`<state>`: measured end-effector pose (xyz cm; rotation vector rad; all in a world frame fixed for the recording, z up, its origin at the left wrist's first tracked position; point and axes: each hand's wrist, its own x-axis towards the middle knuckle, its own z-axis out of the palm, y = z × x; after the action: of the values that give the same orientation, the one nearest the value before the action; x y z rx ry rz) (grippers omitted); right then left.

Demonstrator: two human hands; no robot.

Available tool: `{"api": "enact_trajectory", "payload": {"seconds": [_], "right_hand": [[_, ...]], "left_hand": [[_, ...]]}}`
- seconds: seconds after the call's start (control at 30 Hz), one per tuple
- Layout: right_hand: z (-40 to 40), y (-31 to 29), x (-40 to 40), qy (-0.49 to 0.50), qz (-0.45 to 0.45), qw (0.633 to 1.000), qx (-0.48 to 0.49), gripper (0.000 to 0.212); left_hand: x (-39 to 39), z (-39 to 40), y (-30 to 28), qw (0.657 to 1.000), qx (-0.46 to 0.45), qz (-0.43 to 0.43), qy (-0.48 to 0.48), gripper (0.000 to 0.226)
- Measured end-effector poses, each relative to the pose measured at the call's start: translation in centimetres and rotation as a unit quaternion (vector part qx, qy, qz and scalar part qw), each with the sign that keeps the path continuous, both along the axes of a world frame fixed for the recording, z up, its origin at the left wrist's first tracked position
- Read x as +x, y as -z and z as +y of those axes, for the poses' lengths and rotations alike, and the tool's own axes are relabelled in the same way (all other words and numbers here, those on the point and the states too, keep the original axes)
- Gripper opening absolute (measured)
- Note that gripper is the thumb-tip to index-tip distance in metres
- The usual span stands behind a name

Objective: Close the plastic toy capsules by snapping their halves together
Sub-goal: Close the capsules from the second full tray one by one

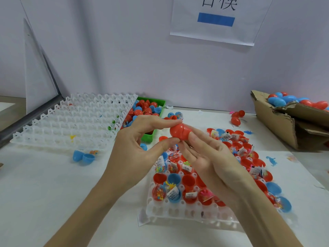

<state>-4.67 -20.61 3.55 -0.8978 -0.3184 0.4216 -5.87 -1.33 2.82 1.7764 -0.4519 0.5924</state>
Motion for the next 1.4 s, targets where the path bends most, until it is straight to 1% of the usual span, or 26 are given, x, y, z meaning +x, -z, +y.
{"api": "enact_trajectory", "payload": {"seconds": [0.07,0.2,0.33,0.47,0.57,0.67,0.73,0.8,0.9,1.0,1.03,1.17,1.4], "right_hand": [[0.0,-0.1,0.0,0.023,-0.006,0.999,-0.026,0.044],[0.2,0.0,-0.3,0.08,-0.041,0.992,-0.093,0.031],[0.2,0.2,-0.4,0.079,-0.036,0.993,-0.084,0.027],[0.2,0.2,-0.3,0.089,-0.026,0.994,-0.061,0.031],[0.2,0.2,-0.3,0.082,-0.007,0.996,-0.04,0.03],[0.3,0.3,-0.3,0.053,0.021,0.998,-0.025,0.038],[0.3,0.4,-0.3,0.033,0.031,0.999,-0.008,0.039],[0.3,0.2,-0.4,0.013,0.029,0.999,0.004,0.041],[0.2,0.0,-0.5,-0.012,0.013,1.0,0.005,0.049],[0.3,-0.1,-0.5,-0.012,0.028,0.999,0.011,0.059],[0.3,-0.1,-0.5,-0.017,0.031,0.999,0.016,0.059],[0.3,-0.1,-0.5,-0.033,0.006,0.999,-0.004,0.043],[0.5,-0.1,-0.6,-0.019,0.007,1.0,-0.009,0.034]], "left_hand": [[0.0,0.1,-0.1,1.0,0.005,-0.004,0.0,0.037],[0.1,0.5,-0.1,1.0,0.009,0.014,0.025,0.04],[0.1,0.4,-0.2,0.998,-0.002,0.038,0.05,0.037],[-0.1,-0.3,0.1,0.997,-0.014,0.031,0.063,0.035],[-0.3,-0.9,0.4,0.997,-0.019,0.026,0.066,0.039],[-0.4,-1.3,0.8,0.999,-0.025,0.008,0.029,0.039],[-0.3,-1.2,0.8,1.0,-0.016,-0.004,0.013,0.037],[-0.2,-0.9,0.7,1.0,-0.004,-0.013,0.019,0.037],[-0.2,-0.7,0.4,0.999,0.01,-0.025,0.031,0.039],[-0.4,-0.9,0.3,0.998,0.011,-0.032,0.046,0.038],[-0.4,-1.0,0.4,0.998,0.009,-0.035,0.049,0.038],[-0.6,-1.3,0.6,0.998,0.003,-0.045,0.044,0.037],[-0.8,-1.8,0.5,0.997,0.0,-0.058,0.048,0.038]]}}
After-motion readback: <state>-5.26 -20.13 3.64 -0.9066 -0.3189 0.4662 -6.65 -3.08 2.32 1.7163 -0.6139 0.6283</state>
